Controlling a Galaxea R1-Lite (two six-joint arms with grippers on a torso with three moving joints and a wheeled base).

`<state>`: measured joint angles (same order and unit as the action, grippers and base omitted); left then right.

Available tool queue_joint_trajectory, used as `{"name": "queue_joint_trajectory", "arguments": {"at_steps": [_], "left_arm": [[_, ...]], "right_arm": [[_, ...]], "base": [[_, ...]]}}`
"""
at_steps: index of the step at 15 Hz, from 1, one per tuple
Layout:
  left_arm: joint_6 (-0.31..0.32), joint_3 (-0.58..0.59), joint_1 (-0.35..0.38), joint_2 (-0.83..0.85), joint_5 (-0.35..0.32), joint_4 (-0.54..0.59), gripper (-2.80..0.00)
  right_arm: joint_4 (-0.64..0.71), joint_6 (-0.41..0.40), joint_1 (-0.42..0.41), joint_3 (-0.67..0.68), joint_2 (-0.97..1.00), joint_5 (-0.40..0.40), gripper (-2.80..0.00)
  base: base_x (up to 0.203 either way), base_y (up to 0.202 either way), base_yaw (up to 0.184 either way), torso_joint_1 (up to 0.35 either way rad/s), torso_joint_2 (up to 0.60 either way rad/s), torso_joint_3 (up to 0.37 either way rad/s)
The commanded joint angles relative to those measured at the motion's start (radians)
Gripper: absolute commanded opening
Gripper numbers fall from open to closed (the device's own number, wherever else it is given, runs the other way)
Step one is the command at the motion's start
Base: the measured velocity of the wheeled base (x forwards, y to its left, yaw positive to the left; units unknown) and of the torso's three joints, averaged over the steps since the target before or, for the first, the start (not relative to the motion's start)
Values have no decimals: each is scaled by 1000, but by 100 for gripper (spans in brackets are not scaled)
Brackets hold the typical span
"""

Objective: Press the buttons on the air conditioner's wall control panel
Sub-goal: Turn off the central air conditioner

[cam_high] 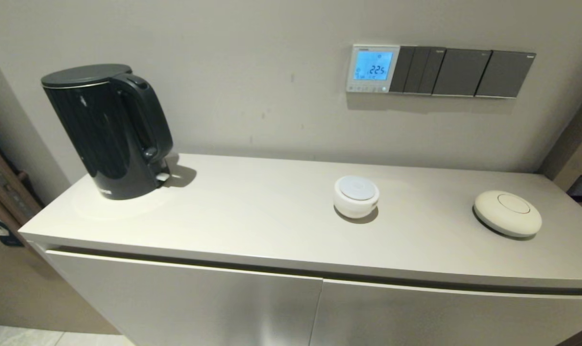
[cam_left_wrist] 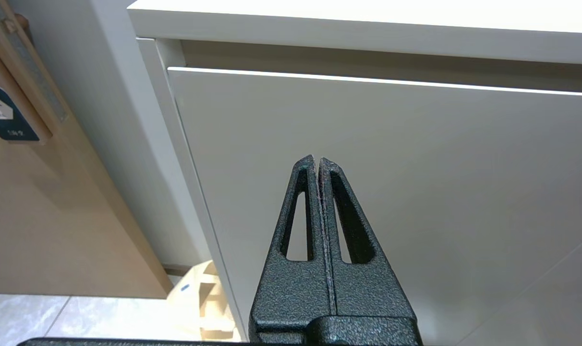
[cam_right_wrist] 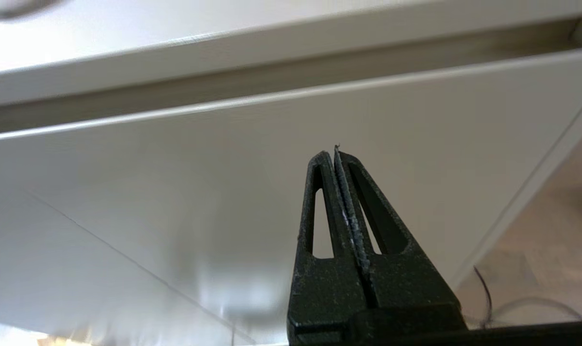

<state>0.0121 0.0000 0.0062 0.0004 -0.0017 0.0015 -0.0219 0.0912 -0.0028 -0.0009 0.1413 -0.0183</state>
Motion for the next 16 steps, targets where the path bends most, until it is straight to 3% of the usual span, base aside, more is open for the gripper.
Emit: {"name": "queue_joint_trajectory", "arguments": {"at_steps": [1,16], "left_arm": [[0,0,1,1,0,0,-280],[0,0,0,0,0,0,-280]], "right_arm": [[4,-5,2,2,-62,0,-280],[11,-50,3,2,-137,1,-280]], "base": [[0,0,0,0,0,0],[0,0,0,0,0,0]]}}
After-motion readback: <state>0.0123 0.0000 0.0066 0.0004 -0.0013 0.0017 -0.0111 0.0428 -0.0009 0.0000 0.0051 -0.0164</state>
